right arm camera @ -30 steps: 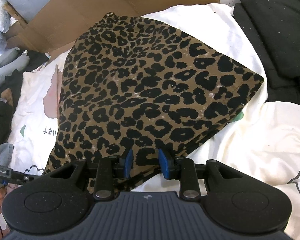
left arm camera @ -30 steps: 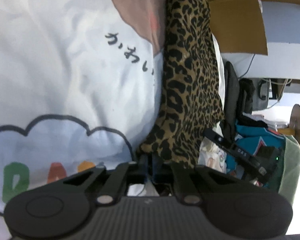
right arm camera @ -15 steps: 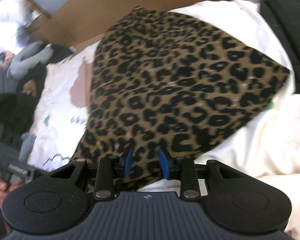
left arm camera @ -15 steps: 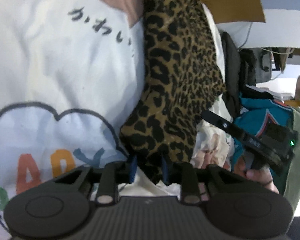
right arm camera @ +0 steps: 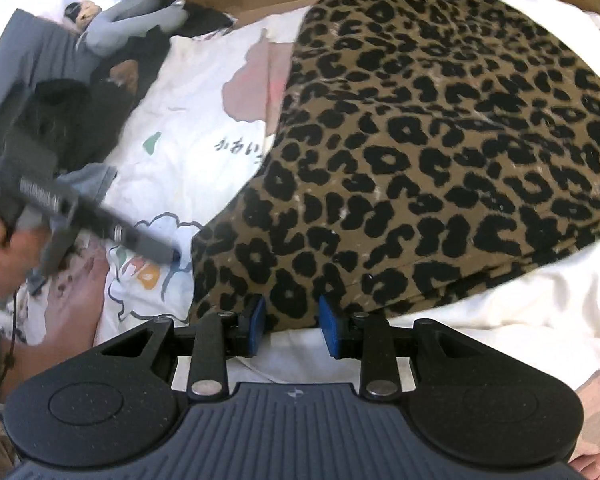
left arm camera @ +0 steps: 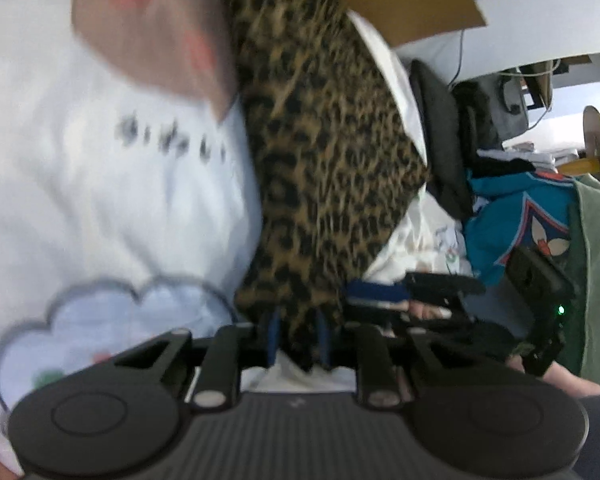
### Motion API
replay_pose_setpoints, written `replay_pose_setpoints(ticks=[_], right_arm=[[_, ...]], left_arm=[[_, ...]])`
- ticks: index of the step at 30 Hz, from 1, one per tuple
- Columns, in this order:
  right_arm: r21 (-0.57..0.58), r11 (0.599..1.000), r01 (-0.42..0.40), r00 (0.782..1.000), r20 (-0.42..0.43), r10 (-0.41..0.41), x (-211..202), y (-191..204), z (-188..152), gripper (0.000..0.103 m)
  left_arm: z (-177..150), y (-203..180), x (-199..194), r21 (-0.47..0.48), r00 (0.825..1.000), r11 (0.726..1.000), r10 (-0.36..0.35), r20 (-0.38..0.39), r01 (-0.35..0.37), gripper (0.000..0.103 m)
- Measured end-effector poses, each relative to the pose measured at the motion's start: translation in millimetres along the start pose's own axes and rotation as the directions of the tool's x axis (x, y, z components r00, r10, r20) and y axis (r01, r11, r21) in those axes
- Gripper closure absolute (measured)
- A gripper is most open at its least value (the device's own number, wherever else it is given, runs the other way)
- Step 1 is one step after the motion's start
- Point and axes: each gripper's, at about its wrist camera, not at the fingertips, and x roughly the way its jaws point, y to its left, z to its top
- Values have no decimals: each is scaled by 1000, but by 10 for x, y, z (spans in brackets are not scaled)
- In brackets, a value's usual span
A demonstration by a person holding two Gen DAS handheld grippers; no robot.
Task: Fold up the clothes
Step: 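Move both open grippers down to the long edge of the leopard skirt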
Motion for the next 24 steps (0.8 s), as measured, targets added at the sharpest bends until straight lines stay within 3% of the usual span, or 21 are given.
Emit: replay_pose_setpoints(ticks=[3,7,10,17,19,24], right_arm=[[1,1000,-10,999,46,10,-85,6,65,67],[-1,1000,-14,996,84,14,-115,15,161,67],[-15,1000,-1,997,77,2,-44,54,194,67],[-130,991,16,1000,-5,-17,214,239,118,67],[-179,983,37,999,-27,-42,258,290,76,67],[-180,983,30,999,-33,-37,233,305,63,67]], left_arm=[[90,-51,49,27,999,999,26,23,-27,81],[139,-23,132,46,995,994,92,49,-94,59],[162,49,211,47,994,993,102,40,-104,57],[100,194,313,30,999,998,54,3,-54,58],[64,218,318,17,1000,999,29,-11,-29,64],[-48,264,354,-18,998,999,-44,-37,43,66]])
